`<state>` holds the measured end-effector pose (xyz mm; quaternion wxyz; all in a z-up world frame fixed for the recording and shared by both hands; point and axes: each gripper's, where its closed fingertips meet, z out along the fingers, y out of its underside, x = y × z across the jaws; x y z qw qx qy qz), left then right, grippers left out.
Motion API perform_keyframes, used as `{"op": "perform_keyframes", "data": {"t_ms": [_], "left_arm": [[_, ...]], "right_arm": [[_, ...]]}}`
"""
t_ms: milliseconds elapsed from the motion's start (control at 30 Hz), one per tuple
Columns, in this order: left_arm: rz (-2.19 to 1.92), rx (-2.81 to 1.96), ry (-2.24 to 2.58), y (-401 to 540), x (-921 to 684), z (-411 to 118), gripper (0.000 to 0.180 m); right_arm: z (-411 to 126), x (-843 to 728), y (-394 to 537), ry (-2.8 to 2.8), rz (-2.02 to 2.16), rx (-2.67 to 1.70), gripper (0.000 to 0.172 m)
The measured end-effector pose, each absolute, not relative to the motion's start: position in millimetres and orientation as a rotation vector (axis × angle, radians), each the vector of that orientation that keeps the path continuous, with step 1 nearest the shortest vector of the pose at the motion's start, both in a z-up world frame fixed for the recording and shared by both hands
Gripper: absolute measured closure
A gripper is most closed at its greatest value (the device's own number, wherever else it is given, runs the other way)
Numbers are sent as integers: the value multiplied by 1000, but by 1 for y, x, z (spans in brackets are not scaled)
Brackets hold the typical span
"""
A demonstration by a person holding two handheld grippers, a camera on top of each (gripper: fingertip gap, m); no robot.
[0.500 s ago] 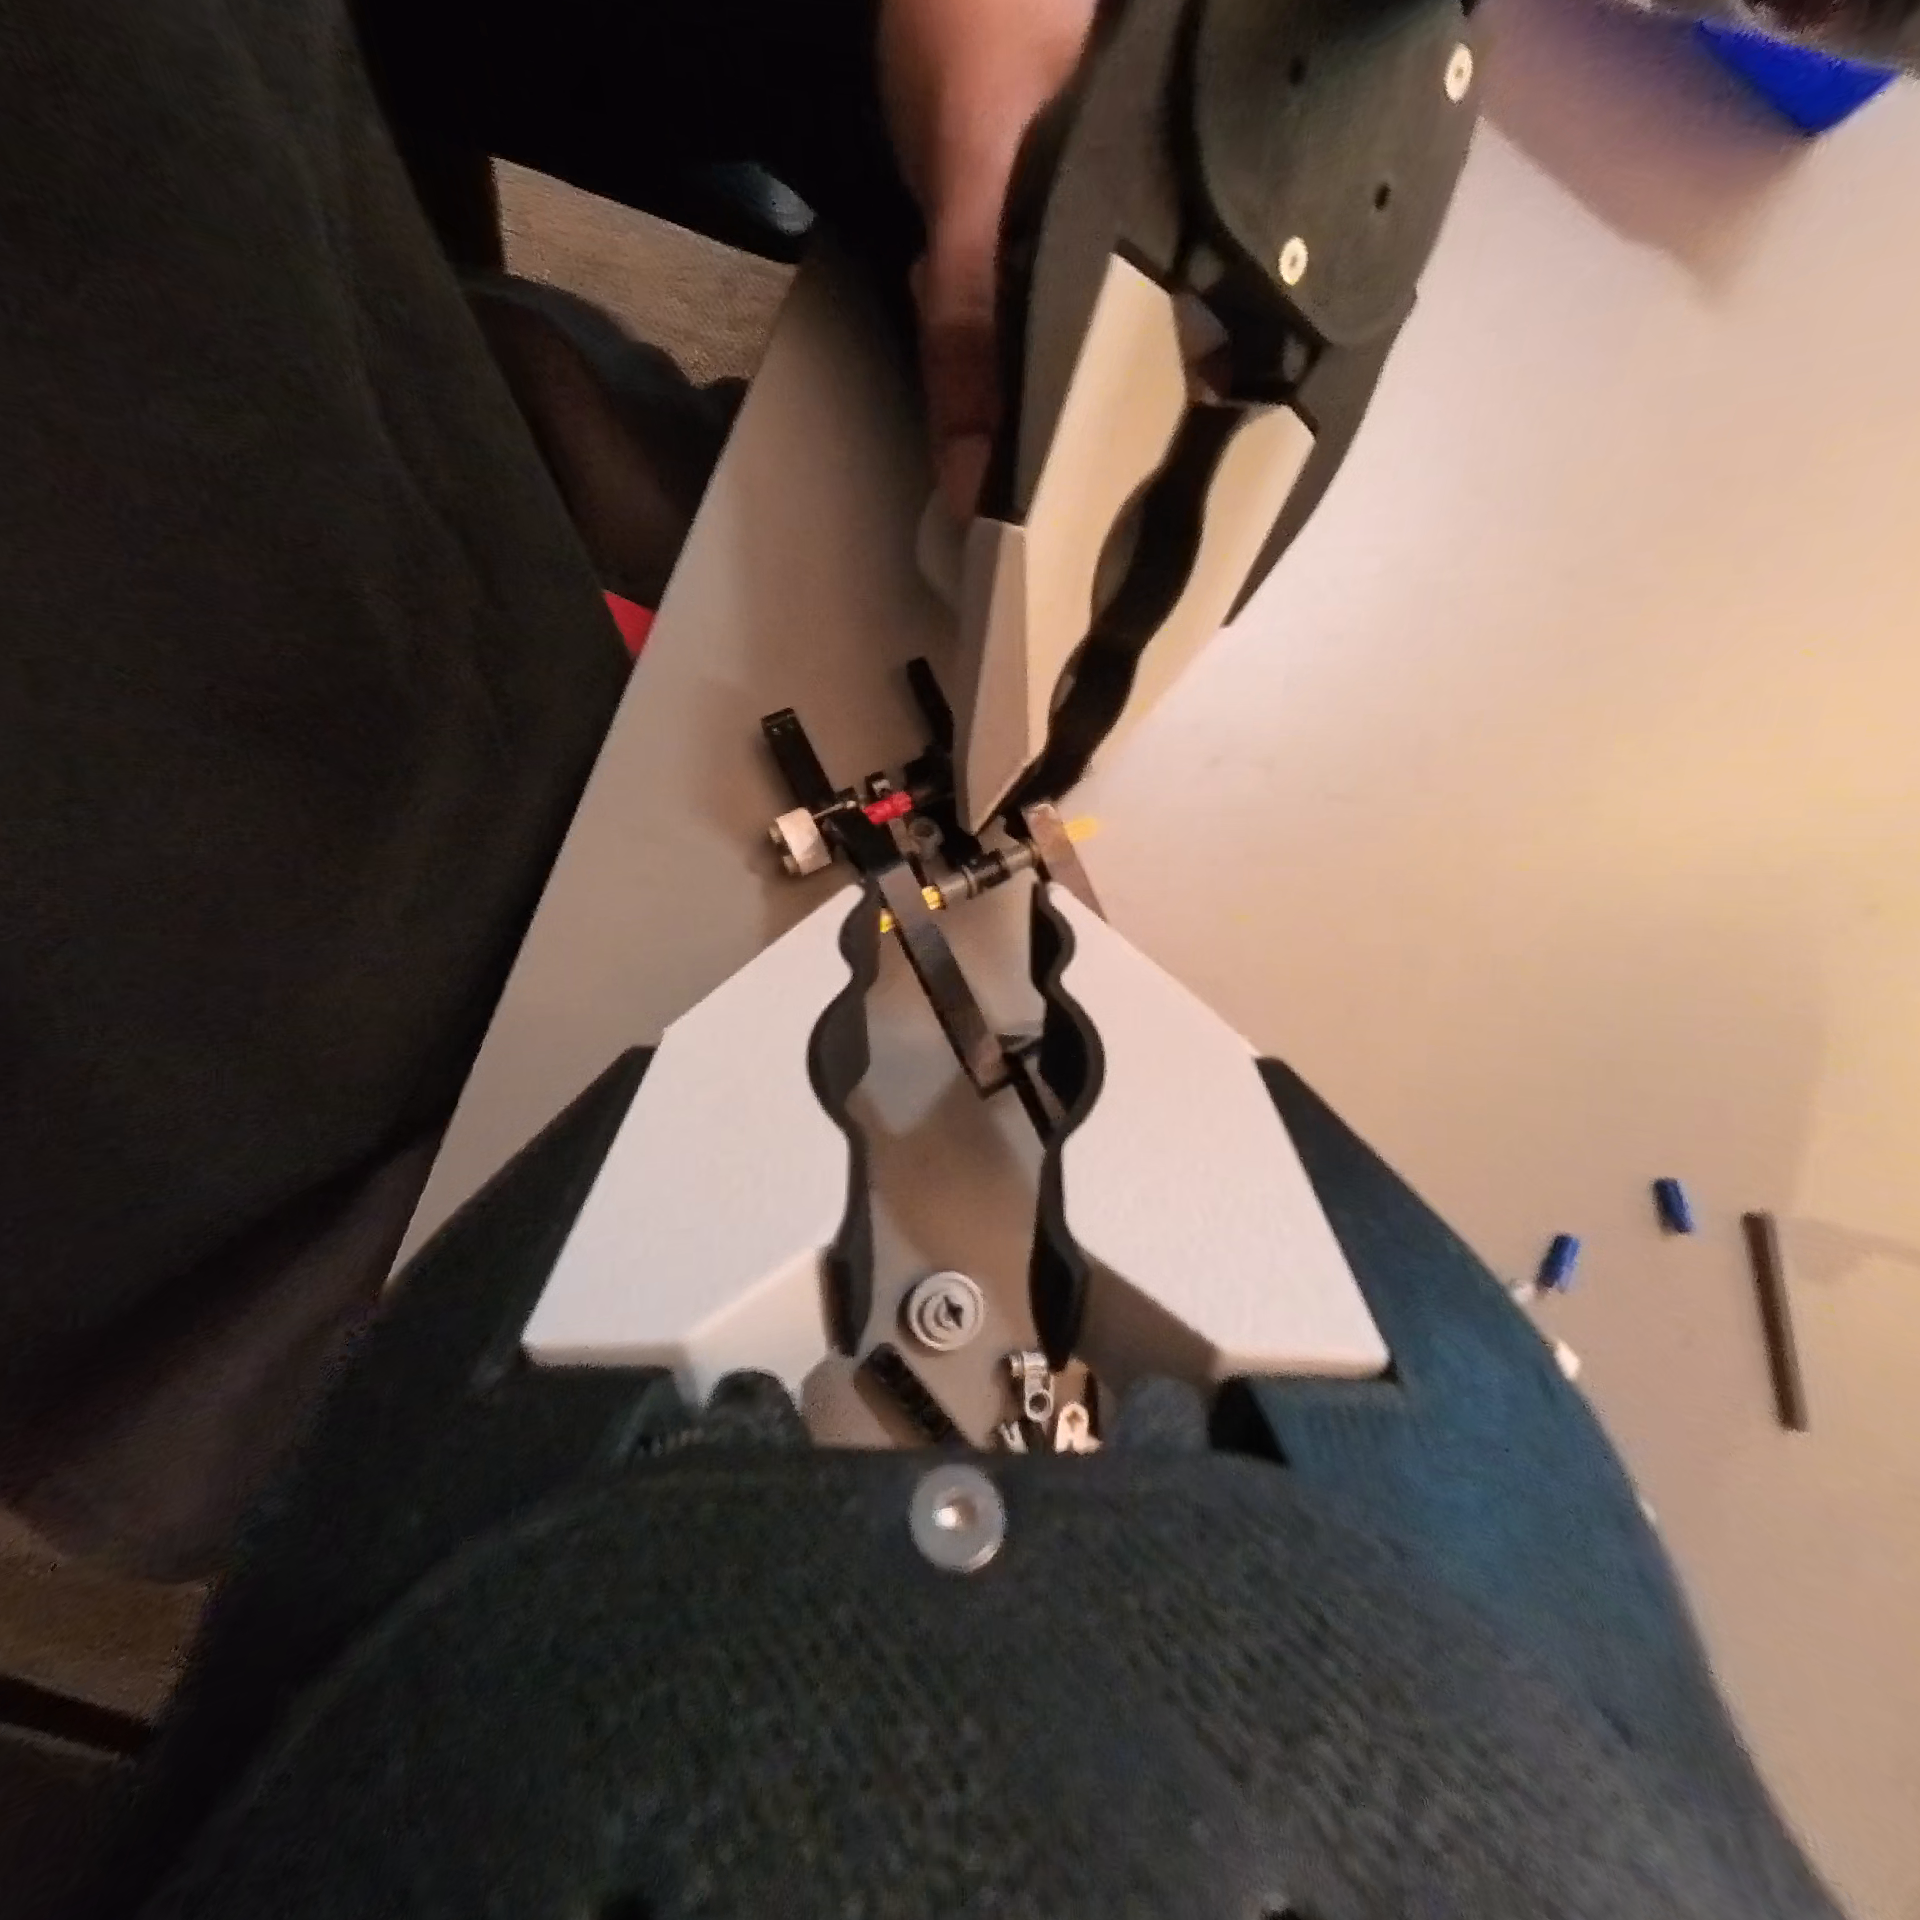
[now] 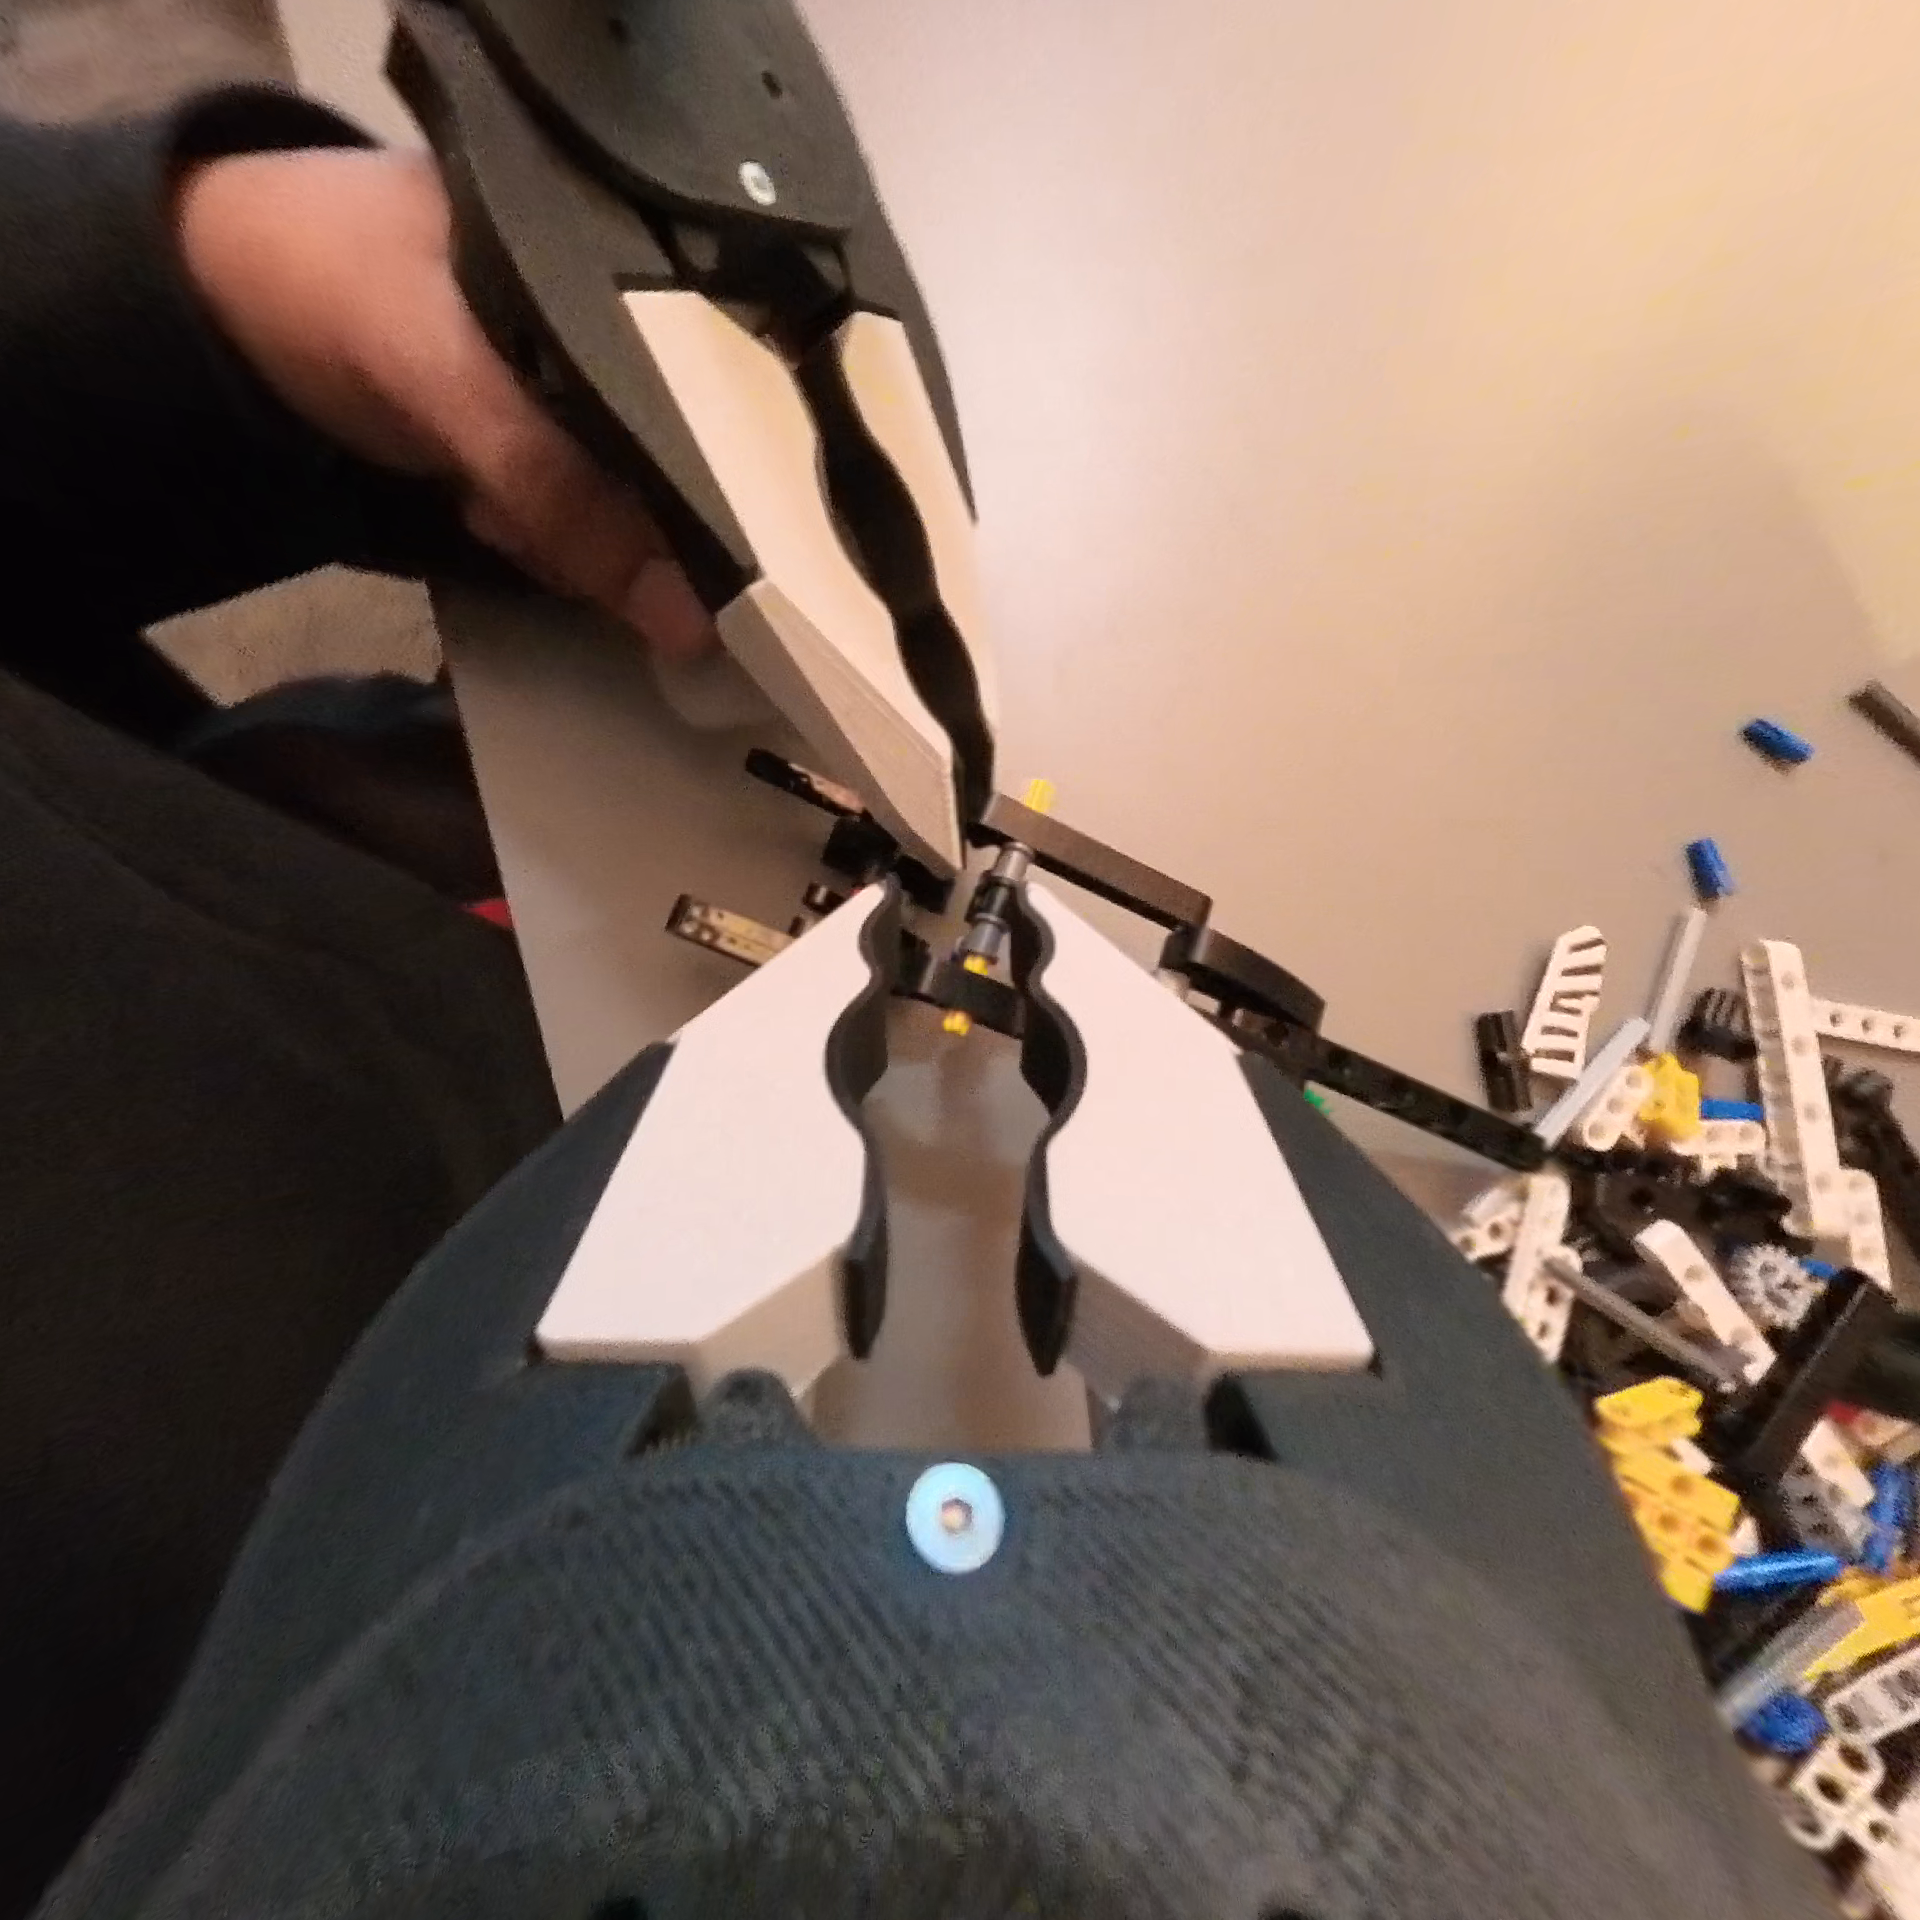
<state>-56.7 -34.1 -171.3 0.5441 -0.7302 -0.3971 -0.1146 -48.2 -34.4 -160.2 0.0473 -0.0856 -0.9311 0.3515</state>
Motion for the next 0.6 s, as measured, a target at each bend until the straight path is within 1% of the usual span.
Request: {"op": "perform_keyframes", "data": {"t_ms": [267,333,600], "left_arm": [[-186,-1697,-950,-36,-59,-165,174],[-168,-1695,-945,-37,-59,-164,174],[-172,-1699,-944,-36,-58,-165,174]], "right_arm": [[-163,-57,-38,-2758,1222,-590,155],[-164,-58,-37,-2745,1240,-641,165],[-166,-56,-31,-2715,1267,-663,166]]}}
